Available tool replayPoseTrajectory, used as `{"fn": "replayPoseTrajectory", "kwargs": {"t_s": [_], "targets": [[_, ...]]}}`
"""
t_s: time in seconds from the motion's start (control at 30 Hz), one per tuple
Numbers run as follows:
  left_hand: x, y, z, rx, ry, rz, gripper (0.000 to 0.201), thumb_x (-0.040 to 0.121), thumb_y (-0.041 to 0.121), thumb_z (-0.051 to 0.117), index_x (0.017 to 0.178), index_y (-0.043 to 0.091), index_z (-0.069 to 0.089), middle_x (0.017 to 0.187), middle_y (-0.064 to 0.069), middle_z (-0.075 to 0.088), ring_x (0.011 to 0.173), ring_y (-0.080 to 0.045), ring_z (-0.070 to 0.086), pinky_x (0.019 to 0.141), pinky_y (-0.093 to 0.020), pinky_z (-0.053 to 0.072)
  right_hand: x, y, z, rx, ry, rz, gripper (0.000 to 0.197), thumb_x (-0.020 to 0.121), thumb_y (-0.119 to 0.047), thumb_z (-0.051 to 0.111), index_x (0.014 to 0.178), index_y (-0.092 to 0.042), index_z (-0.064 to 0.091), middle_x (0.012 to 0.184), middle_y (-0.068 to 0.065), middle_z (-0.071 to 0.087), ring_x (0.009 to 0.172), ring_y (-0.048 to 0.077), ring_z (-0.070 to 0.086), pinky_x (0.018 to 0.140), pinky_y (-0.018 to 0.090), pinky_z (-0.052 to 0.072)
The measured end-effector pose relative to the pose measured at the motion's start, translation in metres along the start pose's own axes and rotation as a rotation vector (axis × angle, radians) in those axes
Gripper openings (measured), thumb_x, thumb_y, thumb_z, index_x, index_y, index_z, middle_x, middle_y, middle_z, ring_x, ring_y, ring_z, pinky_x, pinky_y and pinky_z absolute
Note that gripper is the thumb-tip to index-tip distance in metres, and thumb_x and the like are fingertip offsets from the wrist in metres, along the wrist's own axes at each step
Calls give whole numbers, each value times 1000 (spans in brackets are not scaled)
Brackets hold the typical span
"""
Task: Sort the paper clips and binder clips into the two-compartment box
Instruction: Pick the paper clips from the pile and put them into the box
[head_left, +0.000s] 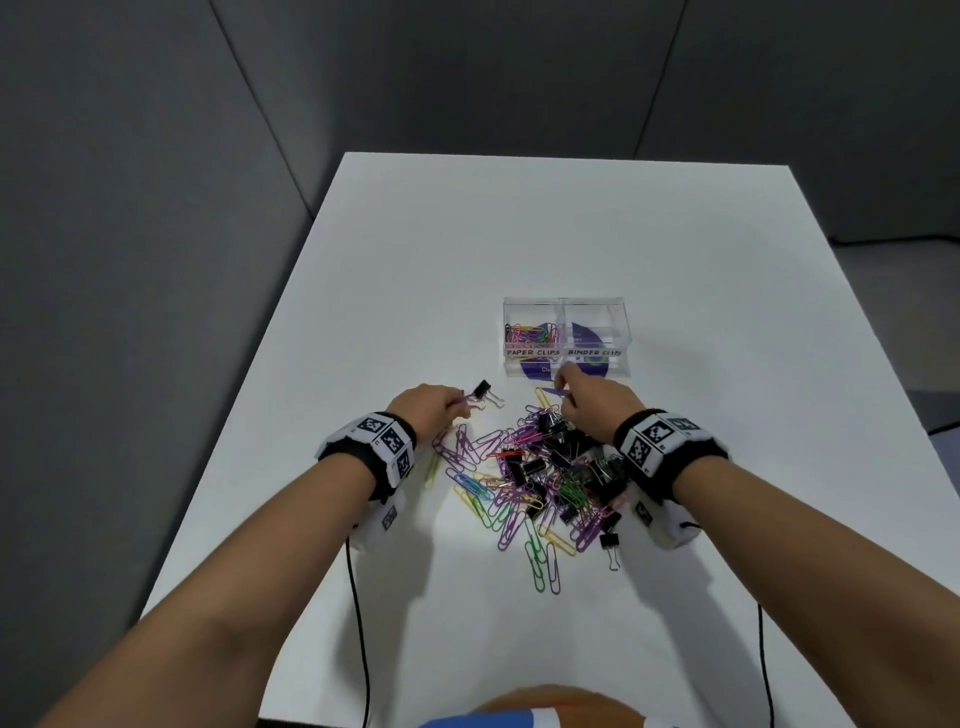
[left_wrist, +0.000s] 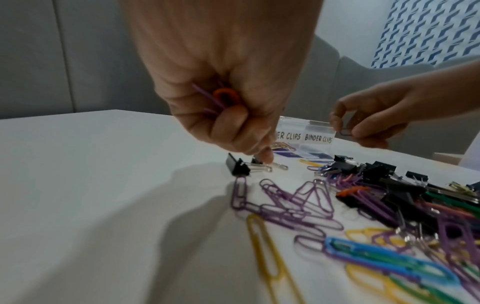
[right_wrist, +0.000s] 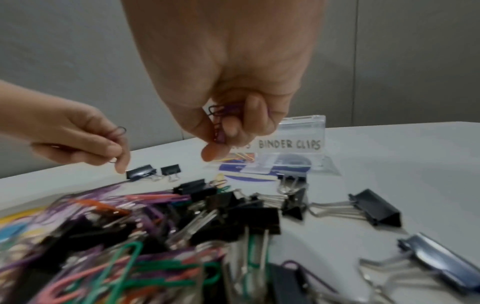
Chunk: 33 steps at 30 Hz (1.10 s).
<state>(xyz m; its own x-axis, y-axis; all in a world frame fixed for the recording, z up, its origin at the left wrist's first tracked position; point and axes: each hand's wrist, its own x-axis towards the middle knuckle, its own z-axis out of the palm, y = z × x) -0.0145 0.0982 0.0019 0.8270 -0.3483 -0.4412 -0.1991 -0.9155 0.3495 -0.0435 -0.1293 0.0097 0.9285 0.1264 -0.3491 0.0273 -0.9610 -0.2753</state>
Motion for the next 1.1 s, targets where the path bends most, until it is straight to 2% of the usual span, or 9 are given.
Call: {"fn": "replayPoseTrajectory", "kwargs": {"t_s": [0.1, 0.17, 0.23, 0.47, 0.6, 0.8, 0.93, 1.0, 1.1], "targets": [[-11, -11, 2, 118, 7, -92, 38, 102, 32, 30, 110, 11, 60, 113, -12, 66, 104, -29, 61, 86, -34, 46, -17, -19, 8, -47, -81, -76, 34, 97, -14, 37, 131, -15, 39, 68, 1, 53, 60, 21, 50, 50, 27, 36], [-18, -16, 3, 194, 15, -136, 41, 102, 35, 29, 113, 8, 57, 114, -14, 64, 106, -30, 60, 87, -35, 47, -27, -31, 17, -62, -144, -131, 34, 96, -10, 36, 129, -16, 46, 102, 8, 64, 89, 27, 61, 69, 32, 47], [-23, -22, 6, 221, 17, -166, 42, 100, 41, 33, 114, 8, 55, 116, -12, 64, 108, -29, 60, 88, -35, 47, -33, -39, 28, -45, -172, -168, 30, 96, -9, 36, 121, -15, 52, 123, 8, 59, 103, 29, 60, 81, 36, 47], [-32, -9, 26, 148, -61, -177, 46, 88, 50, 56, 110, 9, 57, 112, -7, 66, 106, -25, 61, 86, -32, 47, -42, -46, 47, -176, -81, -152, 39, 94, -44, 46, 110, -8, 51, 114, 8, 59, 96, 28, 62, 69, 35, 46], [-29, 16, 43, 141, -83, -78, 33, 91, 43, 54, 101, 12, 59, 112, -9, 66, 105, -26, 62, 86, -33, 48, -41, -39, 50, -162, -86, -85, 39, 92, -43, 50, 110, -9, 50, 115, 7, 60, 101, 27, 61, 78, 37, 49], [-22, 36, 49, 227, -108, -10, 36, 95, 42, 47, 110, 10, 56, 113, -10, 64, 107, -28, 60, 86, -34, 48, -47, -7, 39, -178, -72, 14, 32, 92, -35, 53, 112, -10, 49, 111, 8, 61, 96, 27, 63, 71, 33, 47], [-21, 30, 40, 301, -82, 72, 26, 92, 45, 49, 91, 19, 49, 96, -5, 62, 87, -21, 56, 73, -29, 41, -56, 4, 30, -110, 9, -45, 32, 93, -32, 53, 118, -13, 47, 114, 5, 62, 96, 25, 63, 70, 31, 46], [-24, 28, 34, 315, -42, 120, 28, 91, 46, 51, 98, 19, 53, 98, -3, 64, 87, -19, 56, 73, -28, 41, -57, 0, 29, -108, 7, -126, 28, 93, -33, 52, 113, -14, 51, 111, 3, 64, 94, 22, 63, 71, 30, 48], [-25, 30, 29, 316, -17, 189, 37, 90, 46, 53, 115, 19, 54, 110, -1, 66, 103, -21, 60, 82, -31, 46, -56, -13, 35, -166, -47, -200, 26, 92, -36, 52, 105, -13, 54, 106, 4, 65, 91, 21, 62, 71, 30, 47]]}}
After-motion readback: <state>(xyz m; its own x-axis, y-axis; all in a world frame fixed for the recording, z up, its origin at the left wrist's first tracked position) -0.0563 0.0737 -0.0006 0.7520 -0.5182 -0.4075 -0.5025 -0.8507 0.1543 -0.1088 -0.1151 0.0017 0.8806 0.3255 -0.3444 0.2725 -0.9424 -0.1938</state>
